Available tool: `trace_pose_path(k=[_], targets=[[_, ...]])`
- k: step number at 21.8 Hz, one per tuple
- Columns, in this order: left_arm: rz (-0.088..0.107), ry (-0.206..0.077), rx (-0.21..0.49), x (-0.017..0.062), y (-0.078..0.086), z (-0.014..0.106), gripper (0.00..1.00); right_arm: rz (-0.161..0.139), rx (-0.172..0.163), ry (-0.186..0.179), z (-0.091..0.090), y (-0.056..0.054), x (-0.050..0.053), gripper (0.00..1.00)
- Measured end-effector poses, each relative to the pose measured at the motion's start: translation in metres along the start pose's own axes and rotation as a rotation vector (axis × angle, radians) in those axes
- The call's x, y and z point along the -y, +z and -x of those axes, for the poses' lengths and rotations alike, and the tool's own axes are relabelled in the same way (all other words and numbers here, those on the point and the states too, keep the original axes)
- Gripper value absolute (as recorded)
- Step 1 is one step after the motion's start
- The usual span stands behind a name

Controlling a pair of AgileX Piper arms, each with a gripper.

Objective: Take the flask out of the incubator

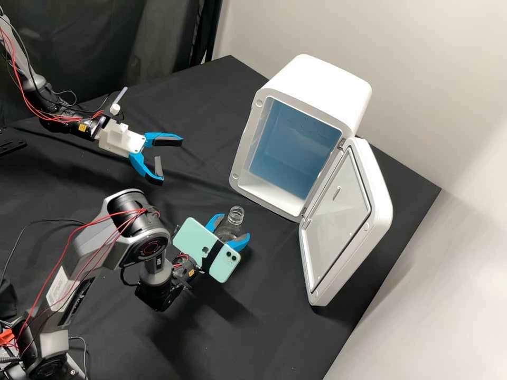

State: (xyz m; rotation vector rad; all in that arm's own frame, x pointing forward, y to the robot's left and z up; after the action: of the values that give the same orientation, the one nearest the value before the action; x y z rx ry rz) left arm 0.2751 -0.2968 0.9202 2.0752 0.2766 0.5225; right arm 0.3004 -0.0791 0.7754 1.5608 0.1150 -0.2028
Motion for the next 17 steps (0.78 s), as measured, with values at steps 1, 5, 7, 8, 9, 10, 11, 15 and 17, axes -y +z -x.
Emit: trace_pose_path(k=[1,5,7,8,9,10,11,15,17], targets=[[-0.004,0.002,0.001,-0.0002,0.0,0.0,1.0,0.001,0.001,0.003,0.002,-0.001,-0.001,1.0],[-0.053,0.029,-0.004,-0.0023,0.001,0.001,1.0,0.014,-0.011,0.005,0.009,-0.007,-0.006,1.0],[-0.071,0.058,-0.006,-0.0068,0.003,0.004,1.0,0.016,-0.016,0.01,0.013,-0.011,-0.008,1.0],[-0.075,0.075,-0.003,-0.0097,0.003,0.005,1.0,0.018,-0.015,0.012,0.016,-0.012,-0.009,1.0],[-0.076,0.089,0.0,-0.0119,0.004,0.007,1.0,0.019,-0.014,0.017,0.019,-0.013,-0.01,1.0],[-0.076,0.102,0.003,-0.0139,0.005,0.008,1.0,0.021,-0.015,0.022,0.021,-0.015,-0.012,1.0],[-0.077,0.116,0.006,-0.0167,0.006,0.009,1.0,0.026,-0.021,0.035,0.025,-0.018,-0.015,1.0],[-0.091,0.162,0.01,-0.0208,0.009,0.013,1.0,0.04,-0.04,0.053,0.036,-0.027,-0.02,1.0],[-0.086,0.171,0.008,-0.0211,0.009,0.013,1.0,0.048,-0.047,0.063,0.043,-0.032,-0.022,1.0]])
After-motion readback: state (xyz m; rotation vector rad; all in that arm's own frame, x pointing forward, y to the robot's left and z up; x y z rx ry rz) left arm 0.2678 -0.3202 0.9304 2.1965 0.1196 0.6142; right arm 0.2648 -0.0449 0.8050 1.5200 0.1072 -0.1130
